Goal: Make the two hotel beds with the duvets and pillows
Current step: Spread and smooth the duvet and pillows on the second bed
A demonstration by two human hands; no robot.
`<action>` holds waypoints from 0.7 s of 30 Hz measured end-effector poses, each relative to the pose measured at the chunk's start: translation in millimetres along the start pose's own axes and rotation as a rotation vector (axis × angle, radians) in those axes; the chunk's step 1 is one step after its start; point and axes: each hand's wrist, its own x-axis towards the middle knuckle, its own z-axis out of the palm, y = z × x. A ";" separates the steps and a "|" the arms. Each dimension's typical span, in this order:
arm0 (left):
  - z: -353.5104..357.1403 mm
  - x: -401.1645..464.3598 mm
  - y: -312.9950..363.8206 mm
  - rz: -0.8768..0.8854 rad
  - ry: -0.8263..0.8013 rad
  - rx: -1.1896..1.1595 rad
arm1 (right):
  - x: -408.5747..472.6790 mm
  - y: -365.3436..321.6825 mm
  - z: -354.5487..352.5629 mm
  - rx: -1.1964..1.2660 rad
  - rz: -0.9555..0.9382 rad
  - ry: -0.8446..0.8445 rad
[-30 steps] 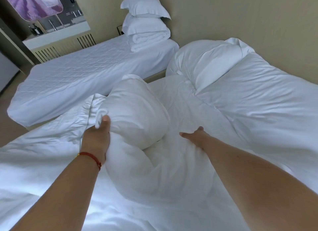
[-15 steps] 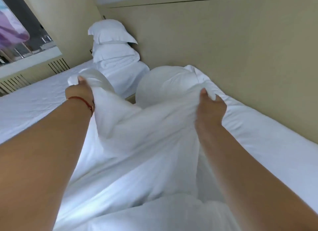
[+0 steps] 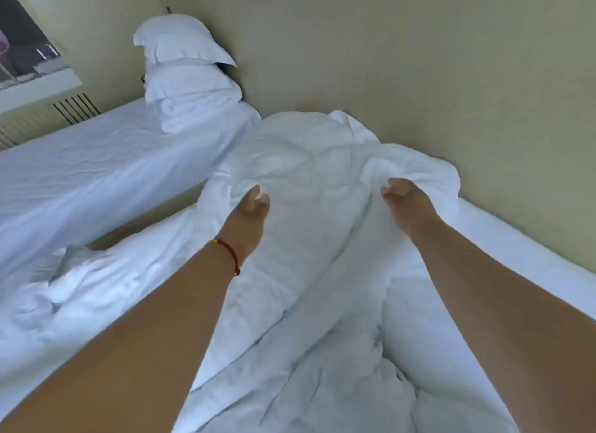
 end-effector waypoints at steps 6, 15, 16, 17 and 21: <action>44.8 -134.2 -131.1 -0.037 -0.013 0.161 | -93.7 94.9 48.8 -0.021 0.001 0.044; 55.7 -296.6 -260.7 -0.401 -0.347 0.267 | -190.3 171.9 137.7 -0.141 0.492 -0.447; 56.0 -304.0 -271.6 -0.408 -0.352 0.259 | -194.7 173.8 145.1 -0.124 0.514 -0.456; 56.4 -311.4 -278.8 -0.418 -0.373 0.270 | -200.0 174.9 151.4 -0.119 0.506 -0.458; 58.0 -335.6 -288.3 -0.296 -0.577 0.462 | -218.9 179.6 163.0 -0.042 0.417 -0.394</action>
